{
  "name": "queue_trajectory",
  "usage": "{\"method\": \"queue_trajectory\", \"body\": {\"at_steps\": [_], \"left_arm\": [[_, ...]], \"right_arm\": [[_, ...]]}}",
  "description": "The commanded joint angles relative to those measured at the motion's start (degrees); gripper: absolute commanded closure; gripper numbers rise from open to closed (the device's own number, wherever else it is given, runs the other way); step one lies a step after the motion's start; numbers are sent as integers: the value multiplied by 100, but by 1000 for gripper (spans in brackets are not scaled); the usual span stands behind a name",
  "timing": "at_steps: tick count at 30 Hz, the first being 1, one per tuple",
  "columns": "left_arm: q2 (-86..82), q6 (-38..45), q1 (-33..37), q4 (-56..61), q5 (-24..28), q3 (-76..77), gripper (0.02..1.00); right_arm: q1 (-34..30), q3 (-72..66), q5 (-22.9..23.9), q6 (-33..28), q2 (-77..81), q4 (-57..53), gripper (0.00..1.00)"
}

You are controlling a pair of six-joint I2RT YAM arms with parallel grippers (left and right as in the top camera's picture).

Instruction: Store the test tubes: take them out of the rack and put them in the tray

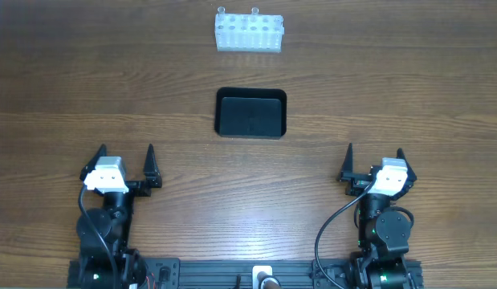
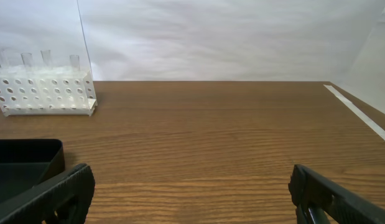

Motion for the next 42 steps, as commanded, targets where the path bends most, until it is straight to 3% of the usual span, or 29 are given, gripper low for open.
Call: {"method": "queue_trajectory", "body": {"at_steps": [1, 35, 39, 42], "left_arm": [[-20, 83, 9, -7, 59, -28, 18], [-17, 85, 9, 4, -61, -28, 20], [260, 59, 11, 754, -374, -28, 18], [1038, 63, 11, 2083, -374, -13, 23]], "right_arm": [[-72, -33, -50, -31, -52, -22, 7], [-72, -33, -50, -31, -52, -22, 7], [-72, -33, -50, -31, -52, -22, 7], [-72, -33, -50, -28, -52, -22, 9]]}}
